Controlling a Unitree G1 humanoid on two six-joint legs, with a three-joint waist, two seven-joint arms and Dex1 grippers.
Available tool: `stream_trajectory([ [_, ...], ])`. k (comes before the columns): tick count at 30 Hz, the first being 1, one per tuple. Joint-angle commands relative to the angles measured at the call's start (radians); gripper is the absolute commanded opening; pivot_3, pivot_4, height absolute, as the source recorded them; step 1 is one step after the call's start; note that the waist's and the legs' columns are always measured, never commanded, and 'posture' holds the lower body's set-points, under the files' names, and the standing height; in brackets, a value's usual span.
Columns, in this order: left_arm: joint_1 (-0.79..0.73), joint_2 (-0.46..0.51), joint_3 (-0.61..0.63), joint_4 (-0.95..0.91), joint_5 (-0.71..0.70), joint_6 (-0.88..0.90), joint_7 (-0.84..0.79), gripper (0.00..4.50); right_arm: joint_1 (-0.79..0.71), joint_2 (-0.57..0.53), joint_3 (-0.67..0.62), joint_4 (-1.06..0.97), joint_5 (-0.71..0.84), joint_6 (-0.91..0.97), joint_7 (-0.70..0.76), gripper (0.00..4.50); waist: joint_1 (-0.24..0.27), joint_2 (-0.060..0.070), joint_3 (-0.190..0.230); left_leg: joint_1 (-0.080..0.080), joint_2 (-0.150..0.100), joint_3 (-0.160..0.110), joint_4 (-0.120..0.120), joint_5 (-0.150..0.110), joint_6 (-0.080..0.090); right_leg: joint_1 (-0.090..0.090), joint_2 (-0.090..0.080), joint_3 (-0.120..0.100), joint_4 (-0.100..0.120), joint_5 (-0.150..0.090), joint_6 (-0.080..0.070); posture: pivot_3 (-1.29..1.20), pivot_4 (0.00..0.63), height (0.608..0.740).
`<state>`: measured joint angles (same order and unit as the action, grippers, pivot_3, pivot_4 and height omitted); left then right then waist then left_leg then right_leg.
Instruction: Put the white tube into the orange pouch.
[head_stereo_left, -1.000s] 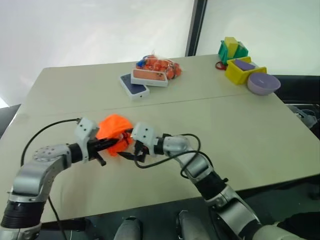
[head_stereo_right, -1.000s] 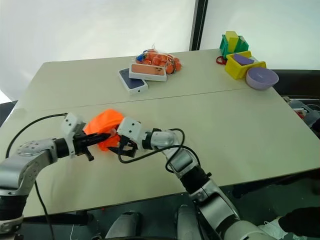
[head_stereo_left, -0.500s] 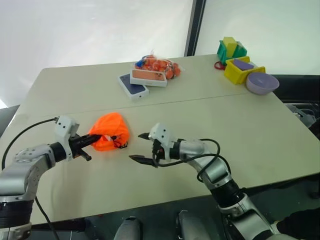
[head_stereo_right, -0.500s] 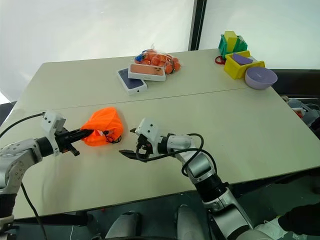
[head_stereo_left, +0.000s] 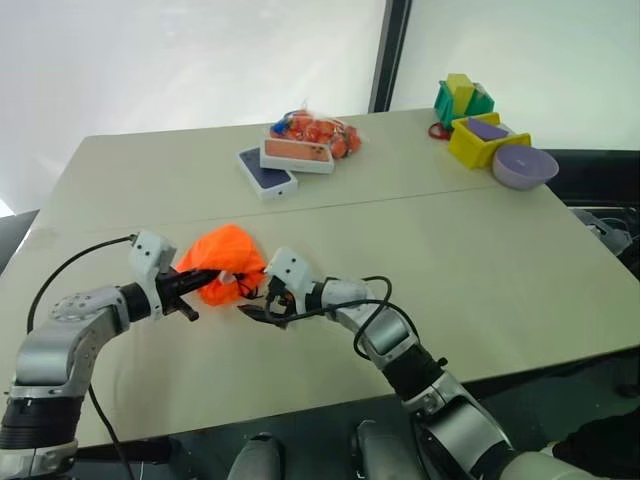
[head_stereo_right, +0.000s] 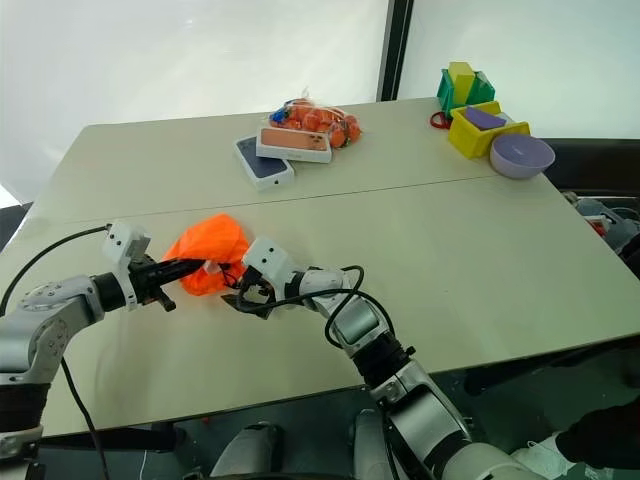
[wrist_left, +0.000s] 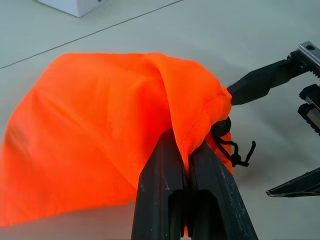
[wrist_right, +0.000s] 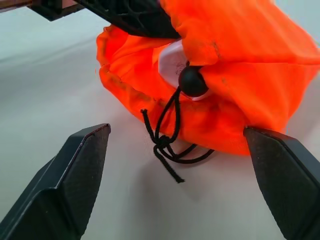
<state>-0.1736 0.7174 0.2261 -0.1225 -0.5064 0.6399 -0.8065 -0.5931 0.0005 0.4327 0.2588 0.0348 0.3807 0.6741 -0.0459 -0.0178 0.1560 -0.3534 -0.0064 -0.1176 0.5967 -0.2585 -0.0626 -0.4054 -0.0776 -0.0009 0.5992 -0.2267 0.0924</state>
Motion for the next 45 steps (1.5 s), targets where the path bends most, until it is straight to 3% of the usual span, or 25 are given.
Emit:
stream_trajectory([
  [1,0.031,0.070,0.113,0.004,0.000,-0.031,-0.015,0.00,0.006,-0.015,-0.016,-0.113,0.045,-0.023,0.059,4.42,-0.002,0.000,0.000,0.000,0.000,0.000,0.000,0.000,0.000,0.000,0.000,0.000,0.000,0.000,0.000,0.00,0.150,0.740],
  [6,0.073,0.152,0.202,0.059,0.002,-0.053,-0.047,0.00,0.045,-0.075,-0.029,-0.212,0.093,0.011,0.128,4.42,0.001,0.003,0.002,0.000,0.001,0.000,-0.001,0.000,0.000,-0.001,0.000,0.000,0.000,-0.002,-0.002,0.00,0.150,0.740],
  [20,0.120,0.173,0.135,0.067,0.076,-0.128,-0.099,0.00,-0.068,0.037,-0.073,0.077,0.039,-0.055,-0.046,4.42,-0.002,0.003,0.002,0.000,0.001,0.001,-0.001,0.000,0.000,-0.002,0.000,0.000,0.000,-0.002,-0.003,0.00,0.150,0.740],
  [23,0.118,0.166,0.142,0.070,0.067,-0.127,-0.106,0.86,-0.098,0.067,-0.071,0.144,0.030,-0.081,-0.055,4.50,0.000,0.003,0.002,-0.001,0.001,0.000,-0.002,0.000,0.000,-0.002,0.001,0.000,0.000,-0.002,-0.003,0.00,0.150,0.740],
  [27,0.100,0.151,0.157,0.088,0.080,-0.152,-0.079,2.86,-0.143,0.108,-0.082,0.239,0.015,-0.107,-0.085,4.50,0.001,0.003,0.002,-0.001,0.001,0.000,-0.002,0.000,0.000,-0.002,0.000,0.000,0.000,-0.002,-0.003,0.00,0.150,0.740],
  [36,0.102,0.144,0.190,0.113,0.071,-0.177,-0.062,2.86,-0.198,0.167,-0.094,0.398,-0.014,-0.177,-0.117,4.50,-0.001,0.003,0.002,0.000,0.001,0.000,-0.002,0.000,0.000,-0.002,0.001,0.000,0.001,-0.001,-0.003,0.00,0.150,0.740],
  [45,0.044,0.154,0.161,0.302,0.230,-0.342,0.068,2.86,-0.171,0.132,-0.123,0.310,0.015,-0.169,-0.053,4.50,-0.001,0.003,0.002,0.000,0.001,0.000,-0.002,0.000,0.000,-0.003,0.001,0.000,0.002,-0.001,-0.002,0.00,0.150,0.740],
])
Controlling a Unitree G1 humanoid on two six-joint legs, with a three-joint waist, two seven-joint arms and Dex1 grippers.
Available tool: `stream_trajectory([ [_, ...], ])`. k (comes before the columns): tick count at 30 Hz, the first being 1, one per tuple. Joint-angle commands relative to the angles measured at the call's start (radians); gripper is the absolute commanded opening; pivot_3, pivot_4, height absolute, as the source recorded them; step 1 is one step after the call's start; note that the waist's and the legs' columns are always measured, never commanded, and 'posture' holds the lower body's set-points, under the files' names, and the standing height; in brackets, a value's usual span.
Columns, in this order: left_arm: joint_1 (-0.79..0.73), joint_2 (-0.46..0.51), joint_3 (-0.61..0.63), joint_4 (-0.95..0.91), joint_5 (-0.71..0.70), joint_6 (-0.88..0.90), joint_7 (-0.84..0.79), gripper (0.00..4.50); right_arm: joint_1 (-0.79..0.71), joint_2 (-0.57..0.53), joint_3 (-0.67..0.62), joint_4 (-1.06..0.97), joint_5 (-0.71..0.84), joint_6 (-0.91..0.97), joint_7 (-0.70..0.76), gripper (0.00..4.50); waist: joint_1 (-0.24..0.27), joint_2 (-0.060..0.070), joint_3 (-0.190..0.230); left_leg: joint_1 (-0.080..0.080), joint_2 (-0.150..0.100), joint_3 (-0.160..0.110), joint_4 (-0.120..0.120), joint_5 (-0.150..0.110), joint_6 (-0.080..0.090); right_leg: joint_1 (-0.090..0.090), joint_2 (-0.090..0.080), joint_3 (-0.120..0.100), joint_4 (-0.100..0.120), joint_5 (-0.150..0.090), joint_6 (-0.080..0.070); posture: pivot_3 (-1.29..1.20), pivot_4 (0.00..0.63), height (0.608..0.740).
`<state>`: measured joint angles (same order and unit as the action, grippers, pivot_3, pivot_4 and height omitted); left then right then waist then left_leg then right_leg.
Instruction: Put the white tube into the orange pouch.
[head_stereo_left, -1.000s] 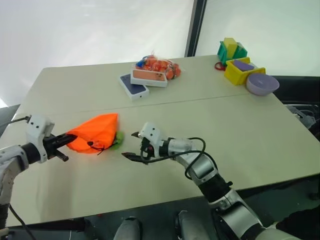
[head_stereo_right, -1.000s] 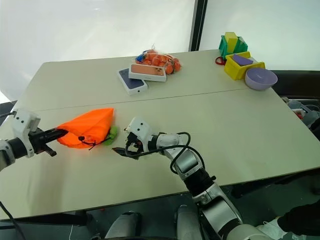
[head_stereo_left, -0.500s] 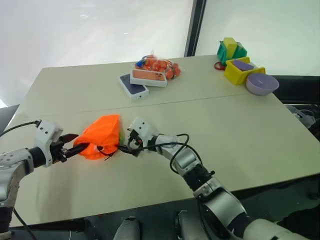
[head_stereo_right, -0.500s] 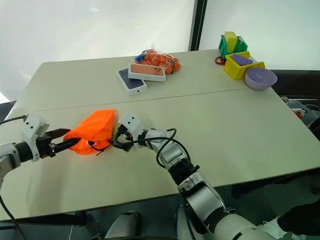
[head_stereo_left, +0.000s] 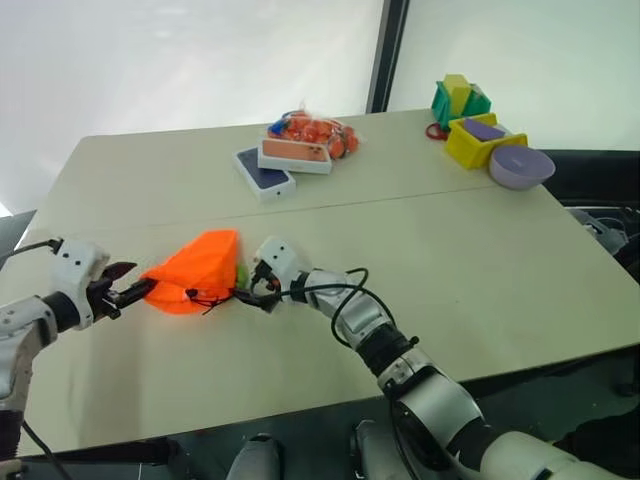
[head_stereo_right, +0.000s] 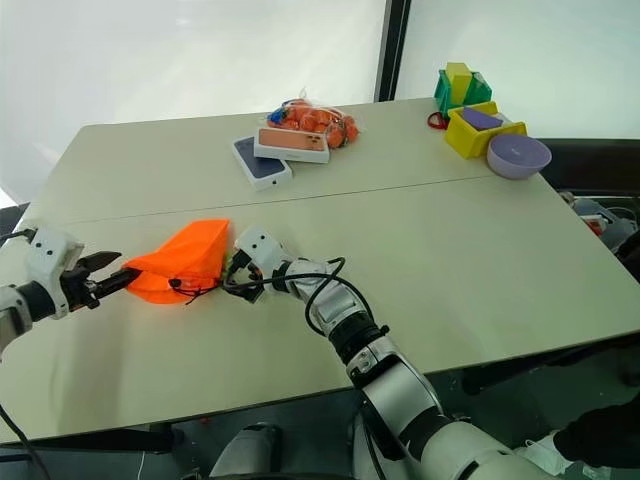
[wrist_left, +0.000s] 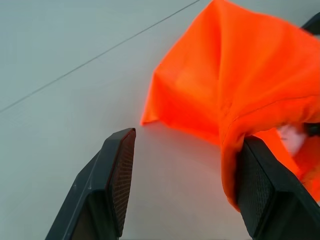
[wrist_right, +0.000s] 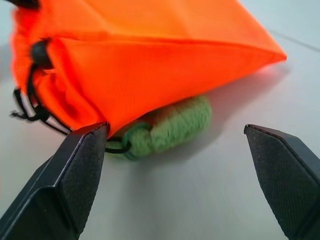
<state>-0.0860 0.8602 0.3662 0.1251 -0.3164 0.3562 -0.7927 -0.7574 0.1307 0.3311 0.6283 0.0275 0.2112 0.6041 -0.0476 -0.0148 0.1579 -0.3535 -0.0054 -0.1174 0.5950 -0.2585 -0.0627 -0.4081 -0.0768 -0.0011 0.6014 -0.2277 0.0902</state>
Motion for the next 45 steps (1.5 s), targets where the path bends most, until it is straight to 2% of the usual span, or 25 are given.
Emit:
stream_trajectory([
  [1,-0.053,0.009,0.023,0.066,0.038,-0.071,0.052,2.86,-0.003,0.000,-0.023,-0.060,0.018,0.001,0.018,4.50,0.001,0.000,0.000,0.000,0.000,0.000,0.000,0.000,0.000,0.000,0.000,0.000,0.000,0.001,0.002,0.00,0.150,0.740],
  [16,-0.076,-0.016,0.023,0.040,-0.008,-0.077,0.005,2.86,-0.066,0.080,-0.038,0.132,-0.005,-0.055,-0.036,4.50,-0.001,0.000,0.000,0.000,0.000,0.000,0.000,0.000,0.000,0.000,0.000,0.000,0.000,0.002,0.003,0.00,0.150,0.740],
  [19,-0.057,-0.027,0.030,0.010,-0.027,-0.063,0.002,2.94,-0.081,0.096,-0.056,0.165,0.017,-0.064,-0.030,3.68,-0.001,0.000,0.000,0.000,0.000,0.000,0.000,0.000,0.000,0.000,0.000,0.000,0.000,0.002,0.003,0.00,0.150,0.740],
  [26,-0.030,-0.041,0.030,-0.022,-0.037,-0.052,0.012,2.94,-0.064,0.087,-0.046,0.135,0.016,-0.080,0.001,0.03,-0.001,0.000,0.000,0.000,0.000,0.000,0.000,0.000,0.000,0.000,0.000,0.000,0.000,0.002,0.003,0.00,0.150,0.740],
  [29,-0.029,-0.045,0.027,-0.023,-0.037,-0.050,0.014,2.94,-0.045,0.072,-0.043,0.084,0.037,-0.053,0.040,0.03,-0.001,0.000,0.000,0.000,0.000,0.000,0.000,0.000,0.000,0.000,0.000,0.000,0.000,0.002,0.003,0.00,0.150,0.740],
  [31,-0.031,-0.047,0.022,-0.024,-0.037,-0.050,0.013,2.94,-0.026,0.062,-0.042,0.034,0.057,-0.034,0.075,0.57,0.000,0.000,0.000,0.000,0.000,0.000,0.000,0.000,0.000,0.000,0.000,0.000,0.000,0.002,0.003,0.00,0.150,0.740],
  [32,-0.034,-0.050,0.020,-0.023,-0.039,-0.048,0.010,2.94,-0.016,0.059,-0.038,0.011,0.061,-0.027,0.085,0.87,0.000,0.000,0.000,0.000,0.000,0.000,0.000,0.000,0.000,0.000,0.000,0.000,0.000,0.002,0.003,0.00,0.150,0.740],
  [36,-0.038,-0.051,0.011,-0.025,-0.040,-0.046,0.002,2.94,0.014,0.067,-0.018,-0.042,0.065,0.000,0.098,2.83,0.000,0.000,0.000,0.000,0.000,0.000,0.000,0.000,0.000,0.000,0.000,0.000,0.000,0.002,0.003,0.00,0.150,0.740],
  [45,-0.030,-0.061,0.009,-0.059,-0.063,-0.026,-0.018,2.94,-0.041,0.112,-0.024,0.093,0.055,0.021,-0.014,2.83,0.001,0.000,0.000,0.000,0.000,0.000,0.000,0.000,0.000,0.000,0.000,0.000,0.000,0.002,0.003,0.00,0.150,0.740],
])
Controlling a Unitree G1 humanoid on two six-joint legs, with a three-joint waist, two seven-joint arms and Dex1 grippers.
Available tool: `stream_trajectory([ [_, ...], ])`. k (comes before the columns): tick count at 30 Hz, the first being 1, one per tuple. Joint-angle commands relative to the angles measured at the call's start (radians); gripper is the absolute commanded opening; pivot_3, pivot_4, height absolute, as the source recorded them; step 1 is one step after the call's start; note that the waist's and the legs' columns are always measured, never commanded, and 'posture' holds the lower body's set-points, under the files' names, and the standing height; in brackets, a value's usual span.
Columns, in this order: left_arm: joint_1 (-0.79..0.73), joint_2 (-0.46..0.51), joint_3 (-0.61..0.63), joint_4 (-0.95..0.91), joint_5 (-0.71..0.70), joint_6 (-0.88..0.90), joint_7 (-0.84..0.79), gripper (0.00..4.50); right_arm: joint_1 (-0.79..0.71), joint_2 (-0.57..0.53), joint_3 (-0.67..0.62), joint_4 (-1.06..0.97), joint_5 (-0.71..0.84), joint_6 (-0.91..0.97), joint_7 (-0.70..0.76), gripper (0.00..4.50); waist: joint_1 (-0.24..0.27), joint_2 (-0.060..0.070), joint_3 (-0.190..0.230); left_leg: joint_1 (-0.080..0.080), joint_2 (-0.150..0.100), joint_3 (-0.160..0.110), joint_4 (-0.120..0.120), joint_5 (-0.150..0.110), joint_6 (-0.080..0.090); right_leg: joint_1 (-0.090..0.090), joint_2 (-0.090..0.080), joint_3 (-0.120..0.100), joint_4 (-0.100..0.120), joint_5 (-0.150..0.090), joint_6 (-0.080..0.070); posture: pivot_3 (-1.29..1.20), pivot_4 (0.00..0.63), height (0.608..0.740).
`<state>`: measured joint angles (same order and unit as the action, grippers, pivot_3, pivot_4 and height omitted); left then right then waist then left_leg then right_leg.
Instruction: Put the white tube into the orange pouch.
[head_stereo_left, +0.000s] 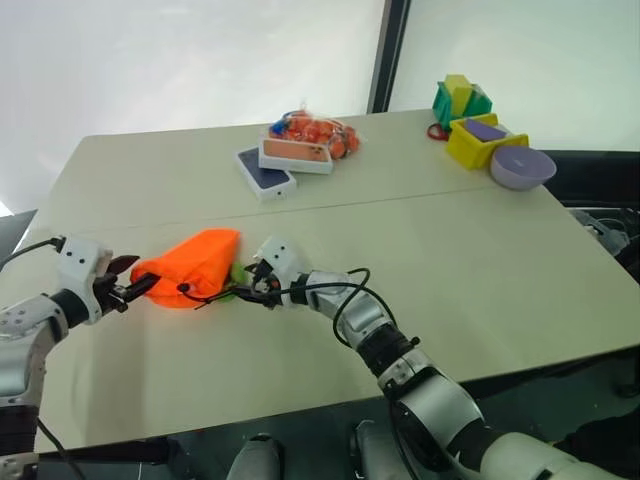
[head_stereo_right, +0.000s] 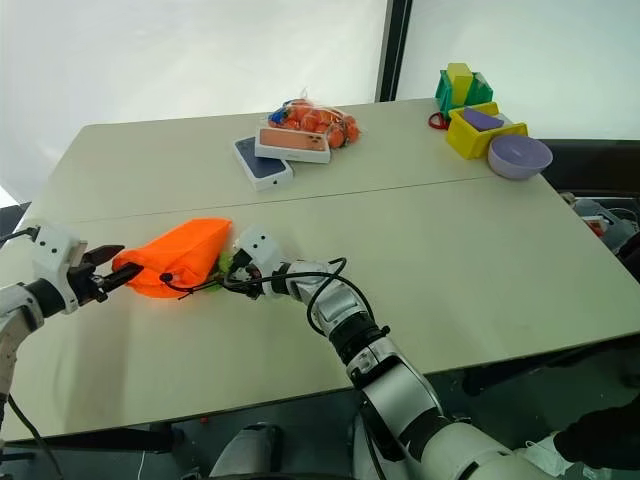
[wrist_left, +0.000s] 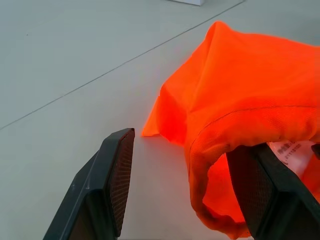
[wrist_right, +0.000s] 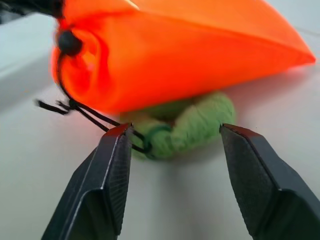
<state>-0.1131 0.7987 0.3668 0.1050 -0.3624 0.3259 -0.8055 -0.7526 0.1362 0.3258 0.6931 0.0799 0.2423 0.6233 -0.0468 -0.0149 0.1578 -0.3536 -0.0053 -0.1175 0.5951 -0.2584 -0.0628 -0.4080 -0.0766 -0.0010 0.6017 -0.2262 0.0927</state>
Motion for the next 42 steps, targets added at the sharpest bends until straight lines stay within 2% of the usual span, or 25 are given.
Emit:
stream_trajectory([
  [1,-0.003,0.000,0.008,-0.040,-0.018,0.006,-0.006,2.94,-0.053,0.110,-0.020,0.044,0.005,-0.014,-0.040,2.83,0.000,0.000,0.000,0.000,0.000,0.000,0.000,0.000,0.000,0.000,0.000,0.000,0.000,0.000,0.000,0.00,0.150,0.740],
  [6,0.006,-0.004,0.014,-0.052,-0.025,0.014,-0.005,2.94,-0.073,0.124,-0.019,0.090,0.010,-0.034,-0.046,2.83,0.001,0.000,0.000,0.001,0.000,0.000,0.000,0.000,0.000,0.001,0.000,0.000,0.000,0.000,0.000,0.00,0.150,0.740],
  [8,0.011,-0.004,0.014,-0.055,-0.028,0.015,-0.004,2.94,-0.078,0.129,-0.024,0.099,0.016,-0.049,-0.048,2.31,0.001,0.000,0.000,0.002,0.000,0.000,0.001,0.000,0.000,0.001,0.000,0.000,0.000,-0.001,-0.003,0.00,0.150,0.740],
  [13,0.023,-0.006,0.020,-0.069,-0.044,0.033,-0.002,2.94,-0.072,0.129,-0.035,0.082,0.039,-0.071,-0.022,0.05,0.000,0.000,0.000,0.001,0.000,0.000,0.001,0.000,0.000,0.001,0.000,0.000,0.000,-0.001,-0.003,0.00,0.150,0.740],
  [17,0.038,0.010,0.060,-0.098,-0.111,0.111,-0.028,2.94,-0.057,0.107,-0.047,0.044,0.052,-0.072,-0.024,0.05,-0.003,0.000,0.000,0.000,0.000,0.000,0.000,0.000,0.000,0.000,0.000,0.000,0.000,0.000,0.000,0.00,0.150,0.740],
  [20,0.052,0.025,0.100,-0.114,-0.153,0.159,-0.037,3.78,-0.032,0.080,-0.064,-0.012,0.068,-0.061,-0.027,0.00,-0.005,0.000,0.000,0.000,0.000,0.000,0.000,0.000,0.000,0.000,0.000,0.000,0.000,0.000,0.000,0.00,0.150,0.740],
  [21,0.060,0.034,0.114,-0.129,-0.170,0.179,-0.047,4.26,-0.016,0.066,-0.070,-0.046,0.077,-0.051,-0.027,0.00,-0.007,0.000,0.000,0.000,0.000,0.000,0.000,0.000,0.000,0.000,0.000,0.000,0.000,0.000,0.000,0.00,0.150,0.740],
  [22,0.066,0.040,0.130,-0.149,-0.193,0.207,-0.053,4.44,0.006,0.048,-0.077,-0.091,0.087,-0.038,-0.027,0.00,-0.008,0.000,0.000,0.000,0.000,0.000,0.000,0.000,0.000,0.000,0.000,0.000,0.000,0.000,0.000,0.00,0.150,0.740],
  [26,0.071,0.056,0.171,-0.215,-0.280,0.308,-0.063,4.44,0.103,-0.008,-0.096,-0.297,0.128,0.037,-0.015,0.00,-0.004,0.000,0.000,0.000,0.000,-0.001,0.000,0.000,0.000,0.001,0.000,0.000,0.000,-0.001,0.000,0.00,0.150,0.740],
  [32,0.024,0.048,0.166,-0.262,-0.326,0.353,-0.038,4.44,0.251,-0.096,-0.115,-0.607,0.196,0.174,0.006,0.00,0.003,0.000,0.000,-0.001,0.000,0.000,0.000,0.000,0.000,0.001,0.000,0.000,-0.002,-0.002,-0.003,0.00,0.150,0.740],
  [38,-0.047,0.019,0.077,-0.306,-0.313,0.340,-0.022,4.44,0.377,-0.219,-0.178,-0.861,0.297,0.300,0.023,0.00,0.004,0.000,0.000,0.000,0.000,0.000,0.001,0.000,0.000,0.002,0.000,0.000,-0.002,-0.003,-0.003,0.00,0.150,0.740],
  [42,-0.113,-0.010,-0.027,-0.303,-0.270,0.314,-0.020,4.44,0.418,-0.309,-0.226,-0.909,0.314,0.336,0.015,0.00,0.004,-0.002,-0.001,-0.001,0.000,0.000,0.001,0.000,0.000,0.002,0.000,0.000,-0.003,-0.003,-0.003,0.00,0.150,0.740],
])
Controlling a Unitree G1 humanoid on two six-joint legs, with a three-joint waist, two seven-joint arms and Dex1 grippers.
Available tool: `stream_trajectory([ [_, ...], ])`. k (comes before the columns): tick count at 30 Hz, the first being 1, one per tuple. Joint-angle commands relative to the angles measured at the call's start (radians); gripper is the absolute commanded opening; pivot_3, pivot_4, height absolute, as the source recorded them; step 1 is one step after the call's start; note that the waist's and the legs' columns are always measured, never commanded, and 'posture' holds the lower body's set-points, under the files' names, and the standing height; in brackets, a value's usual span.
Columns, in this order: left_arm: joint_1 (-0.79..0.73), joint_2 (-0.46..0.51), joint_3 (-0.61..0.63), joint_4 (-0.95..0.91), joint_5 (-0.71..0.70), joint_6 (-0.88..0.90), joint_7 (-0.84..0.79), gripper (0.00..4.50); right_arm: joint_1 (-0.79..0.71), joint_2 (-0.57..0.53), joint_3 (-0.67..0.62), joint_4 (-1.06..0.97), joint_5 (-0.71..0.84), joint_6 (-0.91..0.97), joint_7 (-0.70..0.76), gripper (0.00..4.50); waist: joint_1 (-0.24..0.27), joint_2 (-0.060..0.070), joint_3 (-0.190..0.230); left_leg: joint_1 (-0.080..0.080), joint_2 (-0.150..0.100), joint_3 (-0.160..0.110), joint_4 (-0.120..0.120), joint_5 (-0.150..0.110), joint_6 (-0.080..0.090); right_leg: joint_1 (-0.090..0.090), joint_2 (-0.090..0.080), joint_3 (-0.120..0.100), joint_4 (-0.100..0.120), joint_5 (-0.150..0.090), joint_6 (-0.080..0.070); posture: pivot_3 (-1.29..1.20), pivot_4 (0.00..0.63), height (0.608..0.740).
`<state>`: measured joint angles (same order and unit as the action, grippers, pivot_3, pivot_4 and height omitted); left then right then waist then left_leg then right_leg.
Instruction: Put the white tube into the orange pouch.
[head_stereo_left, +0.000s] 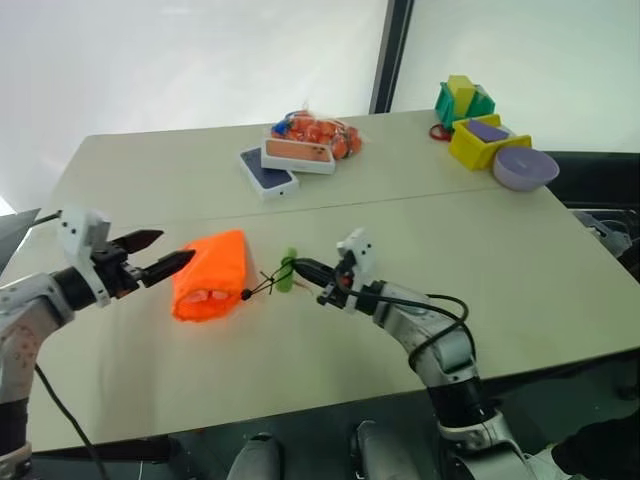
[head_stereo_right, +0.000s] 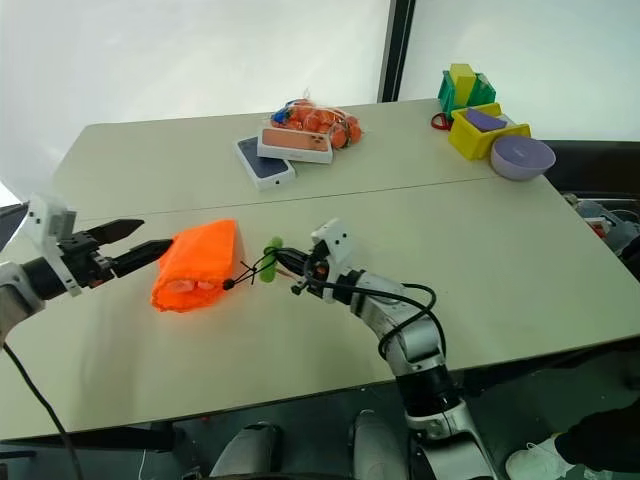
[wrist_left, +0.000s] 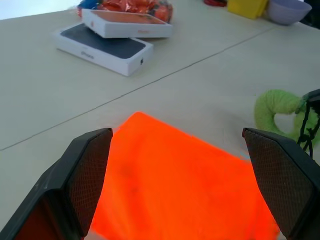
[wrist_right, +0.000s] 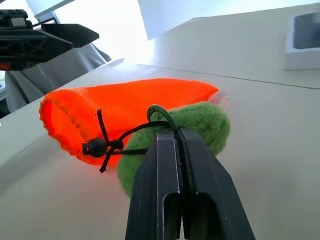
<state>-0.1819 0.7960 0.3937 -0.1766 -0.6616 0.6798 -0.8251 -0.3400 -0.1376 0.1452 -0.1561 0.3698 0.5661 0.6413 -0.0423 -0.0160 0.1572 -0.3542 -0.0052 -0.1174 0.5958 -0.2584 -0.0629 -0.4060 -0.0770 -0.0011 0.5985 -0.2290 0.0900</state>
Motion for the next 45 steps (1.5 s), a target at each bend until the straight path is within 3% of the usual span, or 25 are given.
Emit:
stream_trajectory([
  [1,-0.059,-0.014,-0.083,-0.012,0.047,-0.053,-0.003,4.44,0.011,-0.056,-0.066,-0.059,0.023,0.012,-0.011,0.00,0.000,-0.002,-0.001,0.000,0.000,0.000,0.000,0.000,0.000,0.000,0.000,0.000,0.000,0.000,0.000,0.00,0.150,0.740],
  [9,-0.158,-0.080,-0.228,0.069,0.128,-0.142,-0.035,4.44,0.043,-0.201,-0.224,-0.030,0.027,-0.003,-0.046,0.00,0.002,-0.003,-0.002,-0.001,0.000,0.000,0.000,0.000,0.000,0.000,0.000,0.000,-0.001,0.000,-0.001,0.00,0.150,0.740],
  [15,-0.282,-0.138,-0.335,0.135,0.165,-0.182,-0.099,4.44,0.056,-0.237,-0.225,-0.056,0.051,0.000,-0.014,0.00,0.011,-0.002,-0.002,-0.001,0.000,0.000,0.001,0.000,0.000,0.001,0.000,0.000,-0.001,0.000,0.000,0.00,0.150,0.740],
  [20,-0.451,-0.193,-0.425,0.322,0.188,-0.177,-0.216,4.44,0.050,-0.231,-0.193,-0.039,0.028,-0.024,-0.014,0.00,0.021,-0.002,-0.002,0.000,0.000,0.001,0.002,0.000,0.000,0.002,0.000,0.000,-0.001,-0.001,0.002,0.00,0.150,0.740],
  [26,-0.646,-0.269,-0.561,0.625,0.325,-0.281,-0.348,4.44,0.053,-0.248,-0.156,-0.044,-0.003,-0.076,-0.002,0.00,0.026,-0.002,-0.001,-0.001,0.000,0.001,0.002,0.000,0.000,0.002,0.001,0.000,-0.002,0.002,0.004,0.00,0.150,0.740],
  [35,-0.755,-0.323,-0.570,0.878,0.423,-0.421,-0.439,4.44,0.099,-0.333,-0.086,-0.054,-0.132,-0.125,-0.010,0.00,0.023,-0.002,-0.001,-0.001,0.000,0.001,0.001,0.000,0.001,0.002,0.001,0.000,-0.002,0.001,0.006,0.00,0.150,0.740],
  [45,-0.673,-0.316,-0.537,0.781,0.412,-0.398,-0.459,4.44,0.211,-0.468,-0.096,-0.188,-0.100,-0.045,0.081,0.00,0.028,-0.002,-0.001,-0.001,0.000,0.001,0.002,0.000,0.001,0.002,0.001,0.000,-0.002,0.000,0.008,0.00,0.150,0.740],
])
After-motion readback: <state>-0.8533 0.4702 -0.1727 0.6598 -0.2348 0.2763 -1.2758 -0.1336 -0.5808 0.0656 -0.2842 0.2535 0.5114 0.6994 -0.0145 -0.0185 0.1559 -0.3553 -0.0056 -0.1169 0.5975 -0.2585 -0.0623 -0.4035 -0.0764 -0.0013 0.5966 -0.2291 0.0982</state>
